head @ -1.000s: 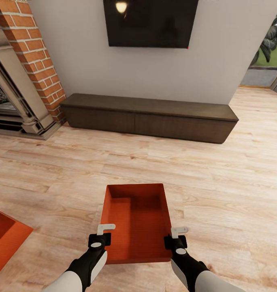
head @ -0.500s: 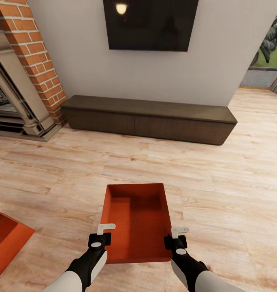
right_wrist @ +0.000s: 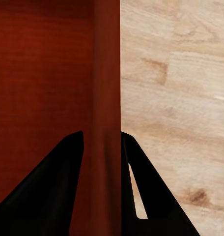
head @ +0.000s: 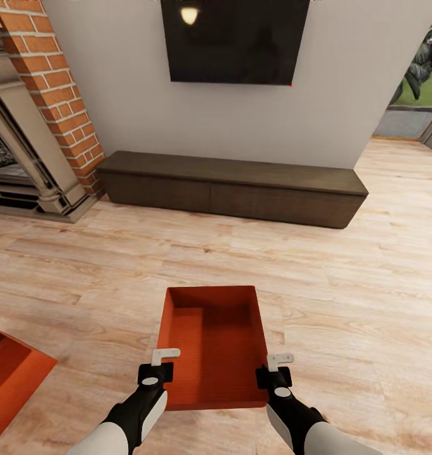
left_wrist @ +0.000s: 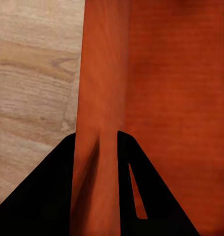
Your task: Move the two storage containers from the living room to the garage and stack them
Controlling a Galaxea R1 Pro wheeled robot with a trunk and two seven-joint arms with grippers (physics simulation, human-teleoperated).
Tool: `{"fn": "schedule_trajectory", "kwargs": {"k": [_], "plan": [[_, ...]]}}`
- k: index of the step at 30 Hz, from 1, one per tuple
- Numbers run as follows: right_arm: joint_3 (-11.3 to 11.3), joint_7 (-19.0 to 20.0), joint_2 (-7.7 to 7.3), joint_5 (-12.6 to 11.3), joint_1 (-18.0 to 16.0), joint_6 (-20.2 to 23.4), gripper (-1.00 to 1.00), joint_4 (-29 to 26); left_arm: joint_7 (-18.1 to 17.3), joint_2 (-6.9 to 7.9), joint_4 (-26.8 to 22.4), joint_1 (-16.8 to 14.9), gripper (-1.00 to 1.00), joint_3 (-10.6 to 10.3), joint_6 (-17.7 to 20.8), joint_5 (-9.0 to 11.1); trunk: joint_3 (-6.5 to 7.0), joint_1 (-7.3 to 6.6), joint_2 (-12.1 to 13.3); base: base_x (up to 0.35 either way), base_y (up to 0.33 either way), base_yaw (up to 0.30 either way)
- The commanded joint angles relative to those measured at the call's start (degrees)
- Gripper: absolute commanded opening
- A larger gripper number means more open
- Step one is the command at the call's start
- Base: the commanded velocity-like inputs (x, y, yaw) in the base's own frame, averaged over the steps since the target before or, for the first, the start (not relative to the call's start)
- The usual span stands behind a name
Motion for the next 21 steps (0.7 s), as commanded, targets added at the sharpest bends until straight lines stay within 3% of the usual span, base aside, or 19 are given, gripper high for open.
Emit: {"fn": "schedule_trajectory", "kwargs": {"k": [1, 21], "plan": [[0.12, -0.12, 0.02, -0.43, -0.03, -0.18, -1.00, 0.00, 0.35, 0.01, -0.12, -0.02, -1.00, 0.05, 0.26, 0.46, 0.15, -0.23, 0.40, 0.000, 0.000, 0.000], [0.12, -0.12, 0.02, -0.34, -0.03, 0.25, -1.00, -0.02, 0.35, 0.01, -0.12, -0.02, -1.00, 0.05, 0.24, 0.45, 3.74, -4.62, 8.42, 0.000, 0.000, 0.000]]}}
